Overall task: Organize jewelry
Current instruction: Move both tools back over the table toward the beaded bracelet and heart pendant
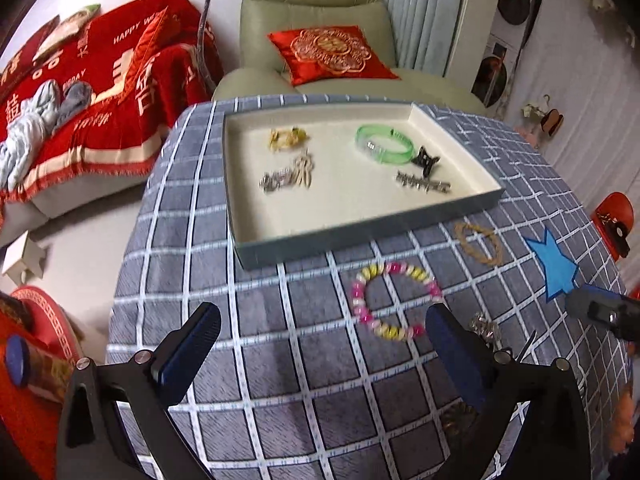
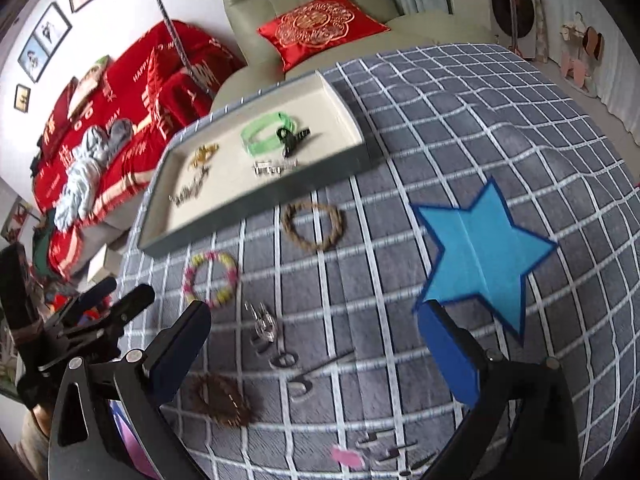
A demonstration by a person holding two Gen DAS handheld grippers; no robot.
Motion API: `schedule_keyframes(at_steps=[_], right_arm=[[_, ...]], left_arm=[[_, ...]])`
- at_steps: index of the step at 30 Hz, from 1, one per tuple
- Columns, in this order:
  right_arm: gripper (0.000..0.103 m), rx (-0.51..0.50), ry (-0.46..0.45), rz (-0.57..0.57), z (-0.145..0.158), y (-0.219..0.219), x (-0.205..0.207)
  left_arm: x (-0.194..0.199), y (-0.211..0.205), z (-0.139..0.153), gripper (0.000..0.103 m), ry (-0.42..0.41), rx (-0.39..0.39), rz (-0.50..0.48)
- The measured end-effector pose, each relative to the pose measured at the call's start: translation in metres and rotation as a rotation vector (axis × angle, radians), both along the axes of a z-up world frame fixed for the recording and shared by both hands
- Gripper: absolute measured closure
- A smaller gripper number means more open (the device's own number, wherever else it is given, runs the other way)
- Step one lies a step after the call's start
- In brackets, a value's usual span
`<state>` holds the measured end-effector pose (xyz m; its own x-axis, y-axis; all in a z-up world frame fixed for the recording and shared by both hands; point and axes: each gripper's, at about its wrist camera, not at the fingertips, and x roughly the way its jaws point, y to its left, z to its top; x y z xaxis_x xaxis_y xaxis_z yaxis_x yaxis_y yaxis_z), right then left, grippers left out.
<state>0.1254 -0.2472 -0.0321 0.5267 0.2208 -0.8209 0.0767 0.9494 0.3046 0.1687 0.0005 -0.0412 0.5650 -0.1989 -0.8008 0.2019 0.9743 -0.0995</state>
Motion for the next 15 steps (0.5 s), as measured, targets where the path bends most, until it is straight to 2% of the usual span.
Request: schedule_keyframes(at_steps=[6,15], right_arm=[[0.0,-0.079,0.021,0.051,-0.011,0.014,-0.009],[0.0,-0.109,0.031,0.115,-0.022,0.033,-0.009]], left_arm=[[-0.004,-0.003,-0.009,0.0,0.034,0.028,0.025],[0.003,-0.007,-0.019,0.0,0.064,0.042,0.017]])
